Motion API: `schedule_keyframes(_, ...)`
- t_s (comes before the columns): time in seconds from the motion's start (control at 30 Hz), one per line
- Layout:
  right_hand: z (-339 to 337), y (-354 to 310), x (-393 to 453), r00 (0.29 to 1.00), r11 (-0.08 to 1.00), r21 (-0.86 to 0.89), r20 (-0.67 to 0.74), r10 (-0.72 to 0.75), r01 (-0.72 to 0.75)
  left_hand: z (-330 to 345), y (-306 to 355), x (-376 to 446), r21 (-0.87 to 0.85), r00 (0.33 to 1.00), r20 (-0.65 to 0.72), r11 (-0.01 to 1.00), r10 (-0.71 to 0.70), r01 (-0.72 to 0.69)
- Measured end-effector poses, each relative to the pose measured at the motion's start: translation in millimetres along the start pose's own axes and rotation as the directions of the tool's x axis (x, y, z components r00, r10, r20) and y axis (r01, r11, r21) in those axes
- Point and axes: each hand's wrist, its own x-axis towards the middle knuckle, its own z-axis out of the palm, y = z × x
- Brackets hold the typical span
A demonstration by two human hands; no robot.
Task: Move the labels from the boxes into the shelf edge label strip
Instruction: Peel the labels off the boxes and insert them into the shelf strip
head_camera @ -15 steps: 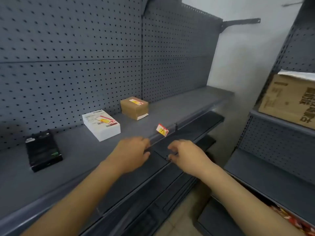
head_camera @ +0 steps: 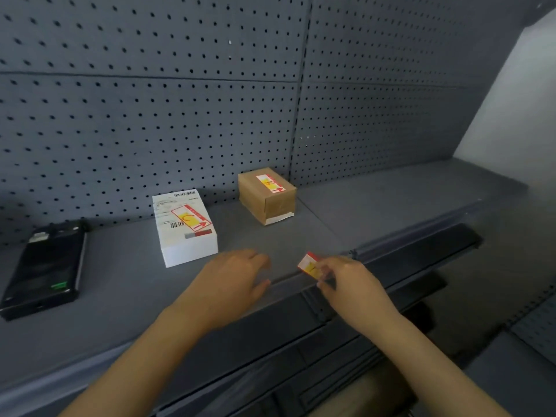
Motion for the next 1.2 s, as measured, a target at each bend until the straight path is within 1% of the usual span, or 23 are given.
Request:
schedule_keyframes(0.1,8,9,34,0.999,1.0,-0.008,0.022,0.028,-0.028,2,-9,30,-0.001,1.0,0.011,1.0,0.003,-0.002)
schedule_keyframes(0.23,10,20,68,0.986,0.998,-0.052,0.166,0.025,-0.016,8,-17,60,-0.008,1.0,0.02,1.0,-0.009,0.009)
schedule_keyframes(0.33,8,31,84,0.974,0.999,-0.038,0.225,0.004,0.005,16,-20,75,-0.016,0.999,0.03,1.0,-0.015,0.015)
schedule_keyframes(0.4,5,36,92,0.952,1.0,-0.015,0.307,-0.007,0.012,20,-21,80,-0.02,0.999,0.046,0.999,-0.028,0.029)
schedule_keyframes(0.5,-5,41,106,0.907,0.998,0.028,0.415,-0.068,0.062,23,-24,86,-0.032,0.997,0.044,0.998,-0.059,0.06)
schedule_keyframes(0.6,-20,40,122,0.87,0.989,0.071,0.471,-0.148,0.13,22,-25,91,-0.038,0.993,0.026,0.993,-0.115,0.116)
schedule_keyframes(0.7,-32,35,138,0.842,0.968,0.193,0.486,-0.235,0.159,16,-21,92,-0.022,0.983,0.006,0.983,-0.184,0.184)
schedule_keyframes(0.77,-35,27,146,0.827,0.945,0.281,0.483,-0.289,0.166,10,-20,89,-0.005,0.97,-0.034,0.971,-0.239,0.239)
schedule_keyframes(0.9,-29,8,151,0.788,0.884,0.411,0.457,-0.413,0.224,0,-22,68,0.022,0.921,-0.089,0.924,-0.378,0.381)
schedule_keyframes(1.0,-16,-16,148,0.727,0.834,0.472,0.46,-0.51,0.285,-5,-23,38,0.032,0.868,-0.126,0.873,-0.48,0.487)
schedule_keyframes(1.03,-9,-29,145,0.695,0.814,0.483,0.463,-0.549,0.322,-8,-23,22,0.033,0.842,-0.142,0.847,-0.521,0.53)
schedule_keyframes(1.1,2,-49,139,0.663,0.781,0.511,0.449,-0.599,0.359,-13,-22,-3,0.024,0.8,-0.153,0.807,-0.581,0.59)
schedule_keyframes(1.2,22,-102,122,0.564,0.696,0.56,0.427,-0.707,0.448,-29,-23,-63,0.006,0.687,-0.191,0.699,-0.701,0.715)
